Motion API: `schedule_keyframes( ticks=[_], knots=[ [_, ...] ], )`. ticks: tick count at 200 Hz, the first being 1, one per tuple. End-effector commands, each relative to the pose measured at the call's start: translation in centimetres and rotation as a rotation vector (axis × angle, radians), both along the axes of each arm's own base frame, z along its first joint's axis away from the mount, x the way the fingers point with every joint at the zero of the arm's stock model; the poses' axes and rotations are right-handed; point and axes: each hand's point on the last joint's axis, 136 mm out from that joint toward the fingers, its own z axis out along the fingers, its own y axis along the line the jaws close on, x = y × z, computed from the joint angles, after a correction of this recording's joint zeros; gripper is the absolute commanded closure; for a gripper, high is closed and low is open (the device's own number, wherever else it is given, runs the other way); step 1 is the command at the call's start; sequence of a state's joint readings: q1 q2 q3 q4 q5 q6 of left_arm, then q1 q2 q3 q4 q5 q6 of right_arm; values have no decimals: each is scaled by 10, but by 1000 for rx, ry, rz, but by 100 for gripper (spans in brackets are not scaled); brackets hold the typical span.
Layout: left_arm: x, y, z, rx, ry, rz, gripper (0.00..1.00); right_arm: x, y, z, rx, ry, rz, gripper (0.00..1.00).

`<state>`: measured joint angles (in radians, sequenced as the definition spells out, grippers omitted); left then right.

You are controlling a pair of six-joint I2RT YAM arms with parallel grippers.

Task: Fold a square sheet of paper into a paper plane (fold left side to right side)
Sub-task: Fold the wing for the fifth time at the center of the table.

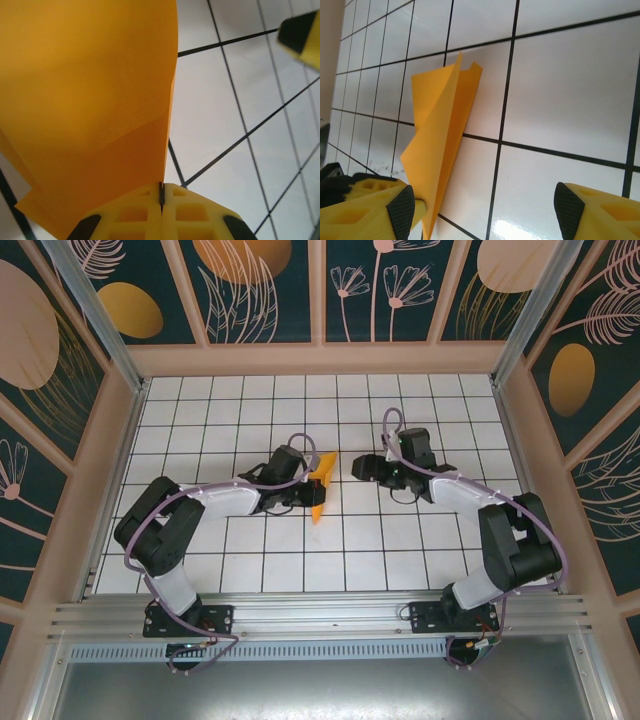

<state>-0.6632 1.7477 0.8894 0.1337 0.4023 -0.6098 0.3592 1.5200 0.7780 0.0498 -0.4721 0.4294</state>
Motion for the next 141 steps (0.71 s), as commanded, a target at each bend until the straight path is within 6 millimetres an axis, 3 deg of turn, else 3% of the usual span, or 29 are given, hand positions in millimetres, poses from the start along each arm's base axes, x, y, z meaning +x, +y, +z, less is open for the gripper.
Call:
schedule_keyframes(
  ticks=[1, 37, 77, 141],
  knots=[
    [0, -9, 12, -156, 36, -17, 100, -2, 14, 5, 40, -54, 35, 25],
    [6, -6, 20, -264, 57, -2, 100, -10, 27, -6, 48, -51, 50, 30],
    [9, -5, 11, -311, 107, 0, 100, -12, 39, -11, 59, -58, 60, 31],
    [13, 15, 2, -339, 116, 40, 100, -9, 53, -18, 82, -59, 64, 36]
  ],
)
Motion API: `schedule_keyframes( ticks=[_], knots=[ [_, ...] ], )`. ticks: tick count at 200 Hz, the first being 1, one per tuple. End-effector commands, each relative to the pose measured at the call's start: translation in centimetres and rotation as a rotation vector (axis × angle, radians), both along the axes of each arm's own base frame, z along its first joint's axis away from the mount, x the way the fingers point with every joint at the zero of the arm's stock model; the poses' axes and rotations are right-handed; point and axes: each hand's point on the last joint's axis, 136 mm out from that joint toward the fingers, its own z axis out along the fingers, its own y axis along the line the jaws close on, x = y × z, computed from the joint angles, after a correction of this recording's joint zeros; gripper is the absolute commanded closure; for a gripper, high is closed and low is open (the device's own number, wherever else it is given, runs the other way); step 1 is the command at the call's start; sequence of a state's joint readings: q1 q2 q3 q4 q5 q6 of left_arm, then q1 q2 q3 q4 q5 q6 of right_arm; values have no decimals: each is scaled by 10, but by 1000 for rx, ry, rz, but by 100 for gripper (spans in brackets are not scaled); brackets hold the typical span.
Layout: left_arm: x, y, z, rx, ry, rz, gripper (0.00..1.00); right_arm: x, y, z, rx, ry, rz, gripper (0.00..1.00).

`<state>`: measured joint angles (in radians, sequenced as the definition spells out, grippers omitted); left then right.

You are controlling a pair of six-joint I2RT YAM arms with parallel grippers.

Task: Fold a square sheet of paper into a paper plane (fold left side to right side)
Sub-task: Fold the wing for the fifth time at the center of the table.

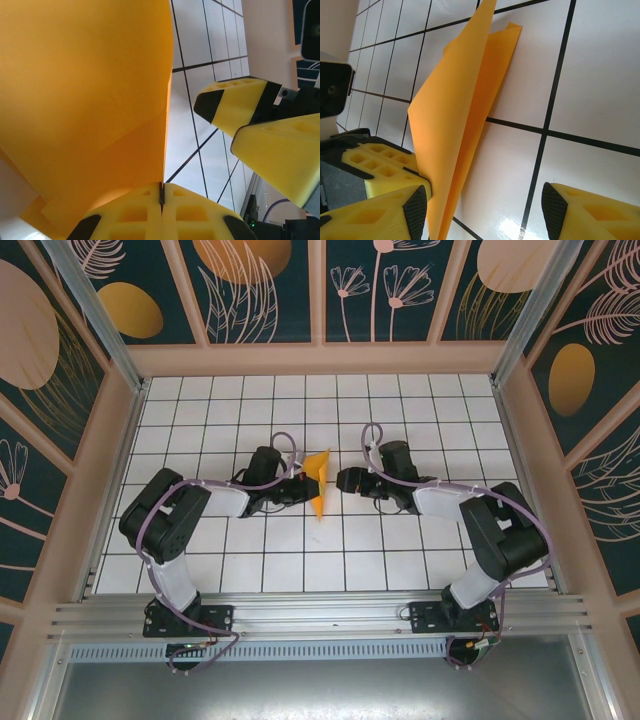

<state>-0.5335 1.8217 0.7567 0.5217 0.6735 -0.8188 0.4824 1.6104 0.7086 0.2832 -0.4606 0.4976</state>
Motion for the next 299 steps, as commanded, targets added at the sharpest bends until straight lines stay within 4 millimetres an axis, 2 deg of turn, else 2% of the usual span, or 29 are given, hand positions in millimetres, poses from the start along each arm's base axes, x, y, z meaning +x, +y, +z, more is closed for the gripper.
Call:
schedule_keyframes(
  ticks=[1, 76, 126, 130, 141, 180, 240, 299],
  knots=[
    [0, 4, 0, -41, -3, -3, 100, 7, 9, 4, 33, -34, -10, 37],
    [-2, 18, -7, -70, 0, -9, 100, 12, 25, -1, 53, -14, -6, 39],
    [-2, 24, -15, -66, 1, -8, 100, 20, 33, 3, 107, 7, -59, 47],
    [-1, 24, -15, -66, -2, -7, 100, 16, 40, 2, 108, 12, -47, 48],
    [-1, 26, -16, -64, -2, -6, 100, 17, 43, 2, 112, 14, -57, 48],
    [-1, 29, -21, -49, -7, -6, 100, 23, 51, -1, 108, 34, -92, 47],
    [1, 33, -29, -10, -10, -8, 100, 27, 59, -19, 42, 90, -116, 46],
    [5, 36, -34, 8, -14, -4, 100, 27, 57, -27, 10, 112, -117, 46]
  ],
)
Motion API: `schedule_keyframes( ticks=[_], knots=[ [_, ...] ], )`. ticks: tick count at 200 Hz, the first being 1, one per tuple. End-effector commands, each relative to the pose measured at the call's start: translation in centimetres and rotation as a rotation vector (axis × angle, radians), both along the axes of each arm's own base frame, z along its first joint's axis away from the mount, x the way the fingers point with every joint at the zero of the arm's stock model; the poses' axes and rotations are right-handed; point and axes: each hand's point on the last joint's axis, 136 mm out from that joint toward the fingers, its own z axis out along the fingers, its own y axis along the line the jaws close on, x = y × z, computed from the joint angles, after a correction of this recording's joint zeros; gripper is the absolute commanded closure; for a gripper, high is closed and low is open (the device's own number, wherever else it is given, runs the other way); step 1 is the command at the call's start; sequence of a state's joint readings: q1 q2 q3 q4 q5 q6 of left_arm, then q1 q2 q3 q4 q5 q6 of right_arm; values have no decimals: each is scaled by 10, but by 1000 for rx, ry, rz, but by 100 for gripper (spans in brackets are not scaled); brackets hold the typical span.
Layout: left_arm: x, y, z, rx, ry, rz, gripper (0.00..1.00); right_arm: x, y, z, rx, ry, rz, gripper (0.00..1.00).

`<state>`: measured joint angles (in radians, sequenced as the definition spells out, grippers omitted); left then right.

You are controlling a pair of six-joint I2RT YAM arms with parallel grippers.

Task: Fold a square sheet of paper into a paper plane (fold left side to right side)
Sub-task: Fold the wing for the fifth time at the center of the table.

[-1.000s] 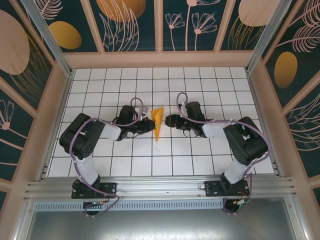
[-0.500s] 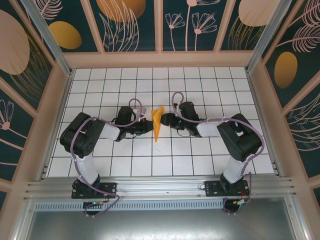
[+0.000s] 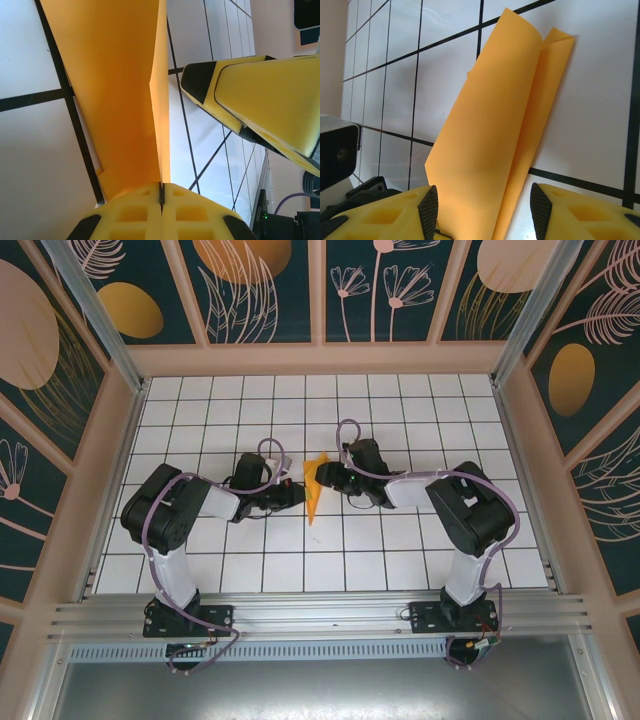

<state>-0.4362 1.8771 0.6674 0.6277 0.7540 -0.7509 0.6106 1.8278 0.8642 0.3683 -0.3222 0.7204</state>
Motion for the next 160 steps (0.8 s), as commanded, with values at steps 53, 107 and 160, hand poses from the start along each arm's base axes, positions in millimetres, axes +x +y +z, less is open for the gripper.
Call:
schedule_keyframes(
  ticks=[53, 107, 160],
  knots=[
    [6, 2, -4, 19, -19, -11, 100, 9, 8, -12, -39, 49, -20, 47],
    [9, 1, 1, 20, -34, -10, 94, 5, 6, -34, -101, 130, -39, 52],
    [17, 1, 16, 32, -75, -7, 80, 1, 1, -50, -145, 180, -46, 57]
  ],
)
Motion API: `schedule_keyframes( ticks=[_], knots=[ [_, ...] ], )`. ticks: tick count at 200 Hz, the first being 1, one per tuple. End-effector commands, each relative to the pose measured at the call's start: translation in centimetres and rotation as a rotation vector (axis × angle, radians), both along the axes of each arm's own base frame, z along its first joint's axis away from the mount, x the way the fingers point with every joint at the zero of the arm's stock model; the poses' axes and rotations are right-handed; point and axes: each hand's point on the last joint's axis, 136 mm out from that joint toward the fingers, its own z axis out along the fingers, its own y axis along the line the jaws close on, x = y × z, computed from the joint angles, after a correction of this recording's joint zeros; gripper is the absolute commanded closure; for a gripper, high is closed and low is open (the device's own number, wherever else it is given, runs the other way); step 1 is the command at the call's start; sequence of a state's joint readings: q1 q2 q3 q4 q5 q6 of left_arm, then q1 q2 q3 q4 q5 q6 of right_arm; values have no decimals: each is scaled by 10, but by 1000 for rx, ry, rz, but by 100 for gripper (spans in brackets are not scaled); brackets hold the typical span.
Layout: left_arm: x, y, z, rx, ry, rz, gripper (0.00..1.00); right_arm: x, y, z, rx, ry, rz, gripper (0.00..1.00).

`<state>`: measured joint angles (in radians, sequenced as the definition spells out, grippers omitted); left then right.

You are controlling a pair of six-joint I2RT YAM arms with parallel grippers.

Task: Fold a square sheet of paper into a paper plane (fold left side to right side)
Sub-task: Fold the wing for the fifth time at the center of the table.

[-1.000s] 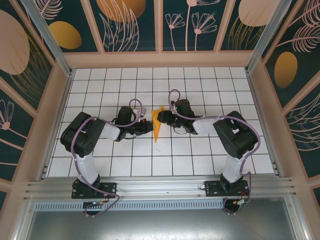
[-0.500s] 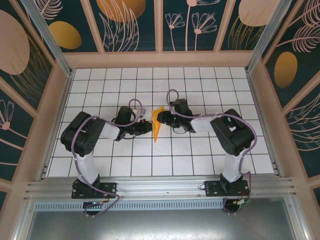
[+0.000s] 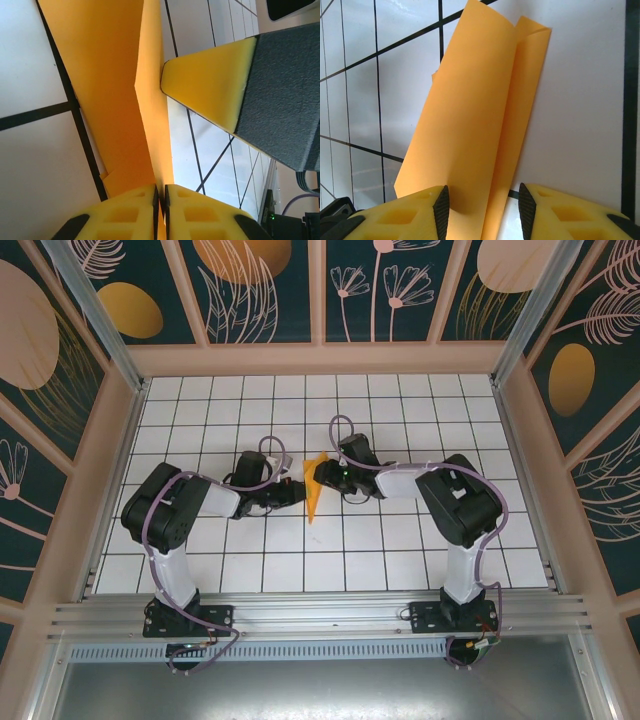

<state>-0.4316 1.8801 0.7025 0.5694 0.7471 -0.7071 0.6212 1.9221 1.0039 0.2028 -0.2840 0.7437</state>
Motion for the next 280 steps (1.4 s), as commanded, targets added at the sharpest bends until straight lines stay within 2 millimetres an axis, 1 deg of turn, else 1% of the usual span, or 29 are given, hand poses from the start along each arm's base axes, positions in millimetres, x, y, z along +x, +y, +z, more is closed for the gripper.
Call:
schedule_keyframes(
  ticks=[1, 16, 27, 40, 54, 78, 100, 117, 140, 172, 183, 197, 233, 257, 280],
  knots=[
    [11, 1, 17, 6, -60, 4, 80, -11, -5, -29, -64, 84, -13, 57],
    [12, 1, 22, 4, -70, 2, 78, -11, -6, -31, -66, 88, -15, 57],
    [14, 2, 24, 6, -75, 7, 74, -11, -6, -32, -67, 88, -14, 57],
    [16, 4, 24, 10, -73, 19, 70, -11, -5, -31, -66, 87, -13, 57],
    [19, 6, 24, 10, -71, 30, 68, -11, -5, -31, -65, 86, -11, 57],
    [24, 6, 22, 3, -64, 37, 65, -11, -5, -31, -67, 87, -10, 58],
    [28, 3, 21, -7, -59, 39, 64, -11, -5, -31, -65, 87, -10, 58],
    [32, 2, 20, -9, -58, 45, 67, -11, -5, -30, -64, 85, -6, 58],
    [36, 6, 11, 29, -46, 67, 71, -11, -5, -29, -65, 82, -6, 58],
    [38, 9, 6, 63, -44, 83, 76, -11, -5, -28, -67, 81, -3, 58],
    [38, 10, 4, 71, -40, 85, 75, -12, -5, -28, -67, 81, -2, 58],
    [39, 9, 4, 69, -41, 84, 71, -12, -5, -29, -67, 82, -1, 58],
    [40, 5, 8, 39, -48, 72, 70, -11, -4, -28, -65, 81, -1, 58],
    [43, 4, 8, 37, -49, 75, 77, -11, -4, -29, -66, 81, 2, 58],
    [45, 4, 6, 44, -50, 82, 87, -11, -4, -29, -70, 82, 5, 58]
  ],
)
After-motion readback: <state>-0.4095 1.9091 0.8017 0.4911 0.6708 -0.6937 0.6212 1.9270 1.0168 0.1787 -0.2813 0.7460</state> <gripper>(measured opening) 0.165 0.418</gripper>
